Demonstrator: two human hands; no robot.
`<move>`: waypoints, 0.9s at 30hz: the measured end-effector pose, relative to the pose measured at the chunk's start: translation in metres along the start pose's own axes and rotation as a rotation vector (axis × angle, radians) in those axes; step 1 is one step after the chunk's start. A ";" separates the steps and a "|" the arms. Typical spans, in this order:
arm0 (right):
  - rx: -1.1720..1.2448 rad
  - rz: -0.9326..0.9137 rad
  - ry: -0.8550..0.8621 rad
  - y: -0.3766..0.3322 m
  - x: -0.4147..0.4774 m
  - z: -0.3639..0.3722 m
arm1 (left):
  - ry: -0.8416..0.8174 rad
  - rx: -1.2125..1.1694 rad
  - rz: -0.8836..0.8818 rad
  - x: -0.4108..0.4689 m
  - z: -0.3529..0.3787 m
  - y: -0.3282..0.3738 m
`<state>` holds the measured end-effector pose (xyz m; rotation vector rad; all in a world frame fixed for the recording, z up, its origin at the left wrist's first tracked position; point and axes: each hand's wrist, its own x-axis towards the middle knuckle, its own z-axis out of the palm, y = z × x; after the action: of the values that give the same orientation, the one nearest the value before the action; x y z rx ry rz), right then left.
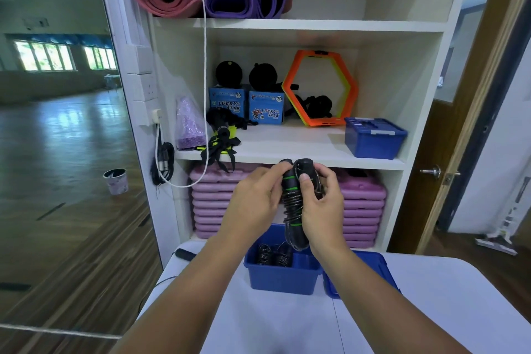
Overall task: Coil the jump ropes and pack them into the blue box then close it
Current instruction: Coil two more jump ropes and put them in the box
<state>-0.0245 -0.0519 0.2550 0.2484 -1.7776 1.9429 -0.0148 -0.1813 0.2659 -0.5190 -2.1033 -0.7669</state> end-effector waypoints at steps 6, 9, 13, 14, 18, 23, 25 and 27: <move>-0.043 -0.052 0.050 0.007 -0.004 -0.001 | -0.176 0.055 -0.065 0.010 -0.003 0.011; -0.051 -0.098 0.069 0.006 -0.006 0.002 | -0.171 0.040 -0.071 0.014 -0.005 0.017; -0.025 -0.094 0.060 0.003 -0.005 0.002 | -0.146 0.034 -0.080 0.011 -0.005 0.017; -0.012 -0.081 0.052 0.003 -0.004 0.002 | -0.130 0.028 -0.081 0.010 -0.004 0.015; 0.037 -0.033 0.049 0.000 -0.003 0.006 | -0.061 -0.007 -0.085 0.001 -0.001 0.006; 0.039 0.001 0.068 0.004 0.002 0.007 | -0.010 -0.018 -0.032 -0.011 0.005 0.011; 0.026 -0.002 0.060 0.004 0.005 0.006 | -0.027 -0.020 -0.028 -0.008 0.006 0.009; 0.024 0.002 0.055 0.004 0.007 0.004 | -0.068 -0.046 -0.046 -0.005 0.005 0.008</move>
<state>-0.0329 -0.0548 0.2550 0.1993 -1.7204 1.9547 -0.0094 -0.1723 0.2622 -0.5300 -2.1710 -0.8367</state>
